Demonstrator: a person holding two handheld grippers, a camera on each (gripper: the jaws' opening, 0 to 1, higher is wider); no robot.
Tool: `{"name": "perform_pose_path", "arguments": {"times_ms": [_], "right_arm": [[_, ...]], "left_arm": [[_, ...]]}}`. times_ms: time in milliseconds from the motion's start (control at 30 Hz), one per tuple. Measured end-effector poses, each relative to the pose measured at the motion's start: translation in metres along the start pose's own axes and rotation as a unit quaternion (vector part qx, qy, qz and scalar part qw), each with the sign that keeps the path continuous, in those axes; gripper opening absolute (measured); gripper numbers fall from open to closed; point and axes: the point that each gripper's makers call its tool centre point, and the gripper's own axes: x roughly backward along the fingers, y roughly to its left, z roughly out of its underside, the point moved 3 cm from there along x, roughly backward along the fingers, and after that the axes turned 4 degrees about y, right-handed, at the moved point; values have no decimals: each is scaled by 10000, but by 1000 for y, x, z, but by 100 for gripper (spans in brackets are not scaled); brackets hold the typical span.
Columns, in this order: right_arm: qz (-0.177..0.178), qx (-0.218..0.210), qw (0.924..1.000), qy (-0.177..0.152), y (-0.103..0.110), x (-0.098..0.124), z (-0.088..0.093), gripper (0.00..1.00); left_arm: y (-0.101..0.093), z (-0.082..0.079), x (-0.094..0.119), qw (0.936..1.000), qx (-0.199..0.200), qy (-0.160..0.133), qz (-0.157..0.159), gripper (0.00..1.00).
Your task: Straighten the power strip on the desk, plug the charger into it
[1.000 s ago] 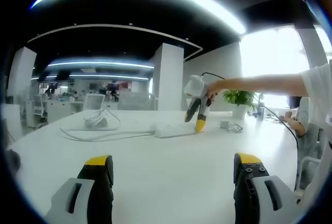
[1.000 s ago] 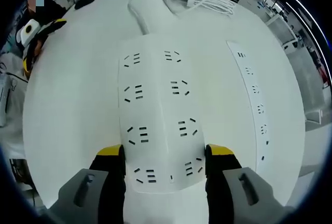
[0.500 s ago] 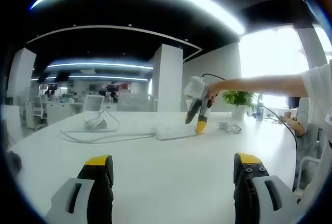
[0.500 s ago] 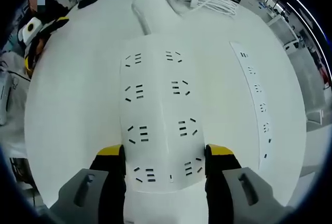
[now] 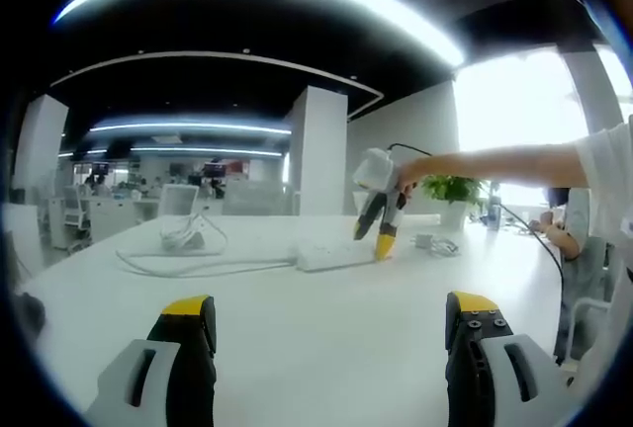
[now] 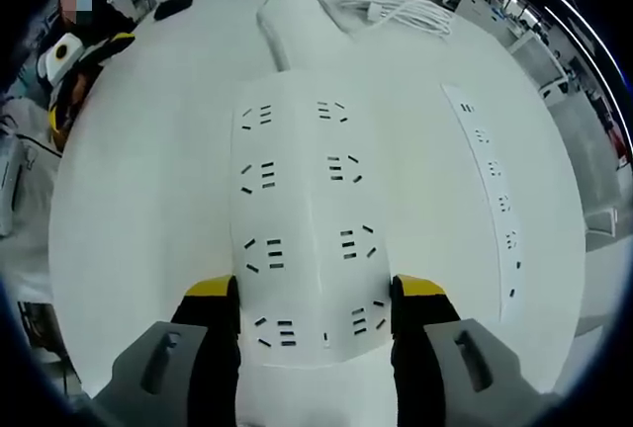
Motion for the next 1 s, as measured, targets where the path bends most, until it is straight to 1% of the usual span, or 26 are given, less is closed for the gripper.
{"name": "perform_pose_path", "arguments": {"times_ms": [600, 1000], "right_arm": [[25, -61, 9998, -174, 9, -1, 2, 60], [9, -40, 9998, -218, 9, -1, 3, 60]], "left_arm": [[-10, 2, 0, 10000, -30, 22, 77, 99], [-9, 3, 4, 10000, -15, -2, 47, 99]]}}
